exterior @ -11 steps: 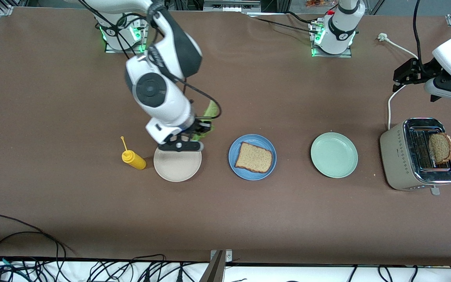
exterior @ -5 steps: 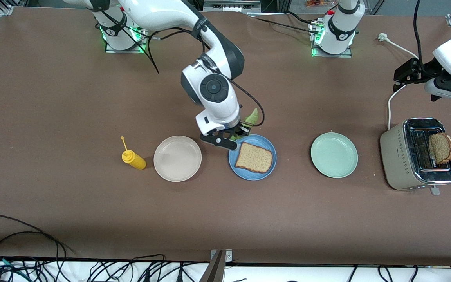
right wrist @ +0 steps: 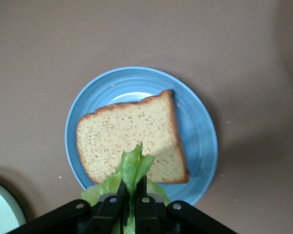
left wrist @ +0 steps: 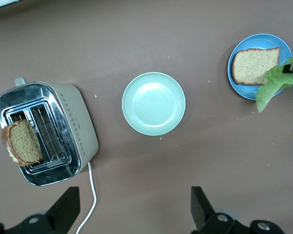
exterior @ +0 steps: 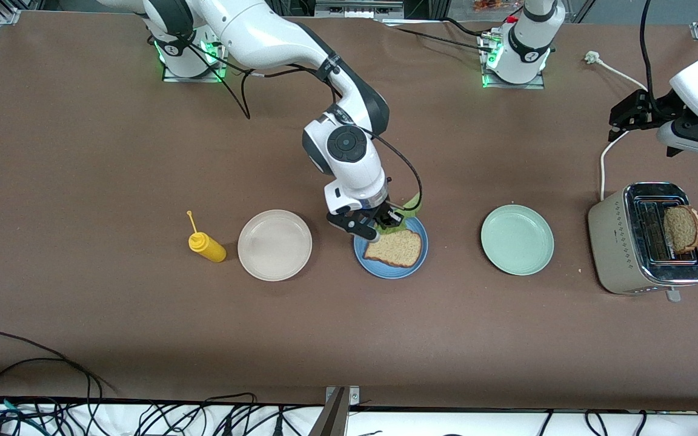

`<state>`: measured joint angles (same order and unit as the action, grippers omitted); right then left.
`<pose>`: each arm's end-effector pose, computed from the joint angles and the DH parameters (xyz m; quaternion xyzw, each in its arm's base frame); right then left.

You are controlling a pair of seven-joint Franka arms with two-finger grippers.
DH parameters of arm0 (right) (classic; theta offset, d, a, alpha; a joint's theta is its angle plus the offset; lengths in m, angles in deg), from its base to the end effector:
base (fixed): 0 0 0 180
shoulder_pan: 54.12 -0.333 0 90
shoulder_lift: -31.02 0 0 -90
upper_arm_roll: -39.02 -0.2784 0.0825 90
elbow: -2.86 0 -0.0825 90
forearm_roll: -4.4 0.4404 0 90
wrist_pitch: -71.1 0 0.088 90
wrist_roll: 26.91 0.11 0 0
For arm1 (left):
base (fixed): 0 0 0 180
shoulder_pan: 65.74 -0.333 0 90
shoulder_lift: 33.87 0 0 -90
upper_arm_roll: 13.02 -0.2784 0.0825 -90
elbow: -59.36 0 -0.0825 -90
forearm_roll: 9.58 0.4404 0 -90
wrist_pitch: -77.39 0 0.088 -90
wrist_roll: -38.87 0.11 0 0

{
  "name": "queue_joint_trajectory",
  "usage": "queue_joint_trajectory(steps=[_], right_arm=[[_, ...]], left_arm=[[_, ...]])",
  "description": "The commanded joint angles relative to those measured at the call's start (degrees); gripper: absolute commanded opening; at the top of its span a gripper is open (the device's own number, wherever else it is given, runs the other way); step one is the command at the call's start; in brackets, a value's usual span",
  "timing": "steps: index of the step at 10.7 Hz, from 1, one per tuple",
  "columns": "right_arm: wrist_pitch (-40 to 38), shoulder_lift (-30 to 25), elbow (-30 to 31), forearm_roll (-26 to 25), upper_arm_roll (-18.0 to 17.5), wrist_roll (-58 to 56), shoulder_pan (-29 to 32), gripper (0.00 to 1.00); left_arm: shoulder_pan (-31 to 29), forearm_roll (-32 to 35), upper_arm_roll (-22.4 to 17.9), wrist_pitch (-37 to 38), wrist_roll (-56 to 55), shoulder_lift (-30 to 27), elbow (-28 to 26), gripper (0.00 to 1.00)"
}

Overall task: Make sandwich in blue plate with both arms
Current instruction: 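Lower the lettuce onto the bread and open the right gripper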

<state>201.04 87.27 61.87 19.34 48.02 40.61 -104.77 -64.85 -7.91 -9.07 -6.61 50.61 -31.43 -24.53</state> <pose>0.5816 0.5849 0.2272 -0.9585 0.2477 -0.0358 0.1367 0.6101 -0.0474 0.6048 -0.9894 0.1429 0.0210 0.0118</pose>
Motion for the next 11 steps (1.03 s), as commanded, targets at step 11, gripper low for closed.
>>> queue_joint_trajectory(steps=[11], right_arm=[[6.8,5.5,-2.9,0.9,1.9,-5.1,0.7,0.00]], left_arm=[[0.3,-1.0,-0.2,1.3,-0.4,0.3,1.4,1.00]])
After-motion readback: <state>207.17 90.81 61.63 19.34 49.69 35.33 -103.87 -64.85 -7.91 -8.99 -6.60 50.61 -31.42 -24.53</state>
